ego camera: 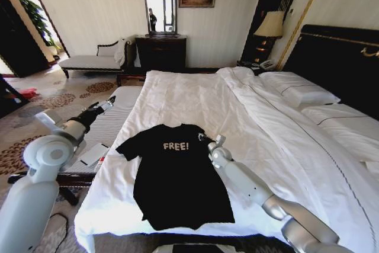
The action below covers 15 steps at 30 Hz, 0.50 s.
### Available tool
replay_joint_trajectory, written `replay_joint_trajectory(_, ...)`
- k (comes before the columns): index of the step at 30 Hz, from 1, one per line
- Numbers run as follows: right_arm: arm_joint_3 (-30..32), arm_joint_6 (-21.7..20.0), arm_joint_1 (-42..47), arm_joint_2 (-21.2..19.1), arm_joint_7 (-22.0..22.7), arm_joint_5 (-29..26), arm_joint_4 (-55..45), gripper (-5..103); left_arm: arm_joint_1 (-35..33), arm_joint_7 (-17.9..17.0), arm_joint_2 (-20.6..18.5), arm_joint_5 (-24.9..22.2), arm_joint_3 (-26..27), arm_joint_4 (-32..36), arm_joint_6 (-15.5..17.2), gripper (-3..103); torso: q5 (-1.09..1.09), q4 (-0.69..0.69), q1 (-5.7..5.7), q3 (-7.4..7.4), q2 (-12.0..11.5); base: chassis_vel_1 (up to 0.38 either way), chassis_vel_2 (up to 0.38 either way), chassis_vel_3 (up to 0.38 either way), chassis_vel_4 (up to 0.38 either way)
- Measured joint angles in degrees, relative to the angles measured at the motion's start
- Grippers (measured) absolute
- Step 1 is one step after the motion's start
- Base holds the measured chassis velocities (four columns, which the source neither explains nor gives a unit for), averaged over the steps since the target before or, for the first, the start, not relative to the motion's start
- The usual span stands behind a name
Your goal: Fold the clothes on the bed.
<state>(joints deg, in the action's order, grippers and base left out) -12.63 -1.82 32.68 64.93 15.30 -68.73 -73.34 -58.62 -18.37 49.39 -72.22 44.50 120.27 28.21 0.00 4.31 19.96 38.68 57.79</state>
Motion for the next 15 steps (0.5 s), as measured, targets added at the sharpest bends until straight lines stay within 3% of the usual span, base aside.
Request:
replay_joint_trajectory(3,-1.8,0.6,0.3,-0.1,0.1,0.7,-2.7,2,-0.4,0.0,0.1,0.3,0.2,0.2,-0.1,100,0.0,0.0,0.0,0.0,0.0,0.0,0.0,0.0,0.0)
replay_joint_trajectory(15,-9.6,6.7,2.1,1.7,-6.3,10.1,-7.2,0,-1.3,-0.1,0.9,1.3,0.7,0.3,-0.2,100,0.0,0.0,0.0,0.0,0.0,0.0,0.0,0.0,0.0)
